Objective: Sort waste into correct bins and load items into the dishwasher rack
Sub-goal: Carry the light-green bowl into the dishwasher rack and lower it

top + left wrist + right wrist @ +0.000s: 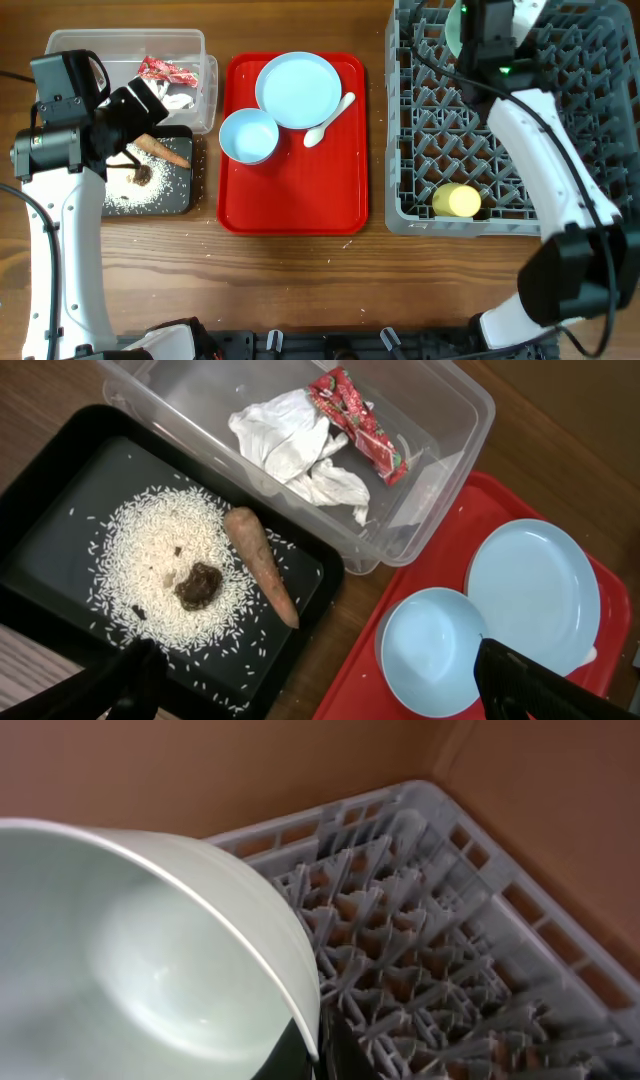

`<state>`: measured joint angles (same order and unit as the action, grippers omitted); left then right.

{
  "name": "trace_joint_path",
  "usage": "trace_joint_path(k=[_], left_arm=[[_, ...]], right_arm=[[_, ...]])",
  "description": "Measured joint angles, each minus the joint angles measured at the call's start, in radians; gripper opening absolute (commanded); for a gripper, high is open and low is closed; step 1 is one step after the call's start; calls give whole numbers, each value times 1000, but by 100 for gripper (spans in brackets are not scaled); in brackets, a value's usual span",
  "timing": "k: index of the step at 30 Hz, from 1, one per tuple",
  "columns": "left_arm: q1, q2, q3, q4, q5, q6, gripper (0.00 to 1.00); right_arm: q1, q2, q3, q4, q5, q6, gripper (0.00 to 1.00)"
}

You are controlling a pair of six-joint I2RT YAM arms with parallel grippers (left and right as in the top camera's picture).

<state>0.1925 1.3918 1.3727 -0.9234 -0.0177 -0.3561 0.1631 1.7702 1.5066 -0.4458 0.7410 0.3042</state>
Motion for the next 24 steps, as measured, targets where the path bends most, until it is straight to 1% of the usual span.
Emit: trace_joint_path(k=[5, 6, 9, 13, 18, 24], left_arm=[[0, 0, 0, -1, 0, 0, 100], [0, 0, 0, -2, 0, 0, 100], [0, 0, 0, -1, 0, 0, 100], [0, 0, 0, -1, 0, 0, 100], [0, 0, 0, -1, 0, 0, 100], [0, 0, 0, -1, 0, 0, 100]], right_arm=[[37, 142, 8, 266, 165, -181, 4], [48, 177, 9, 338, 182, -224, 4], [89, 267, 11, 459, 205, -332, 4], [117, 336, 11, 510, 231, -420, 4], [116, 354, 11, 577, 277, -459, 4], [115, 358, 11, 676, 331, -585, 4]])
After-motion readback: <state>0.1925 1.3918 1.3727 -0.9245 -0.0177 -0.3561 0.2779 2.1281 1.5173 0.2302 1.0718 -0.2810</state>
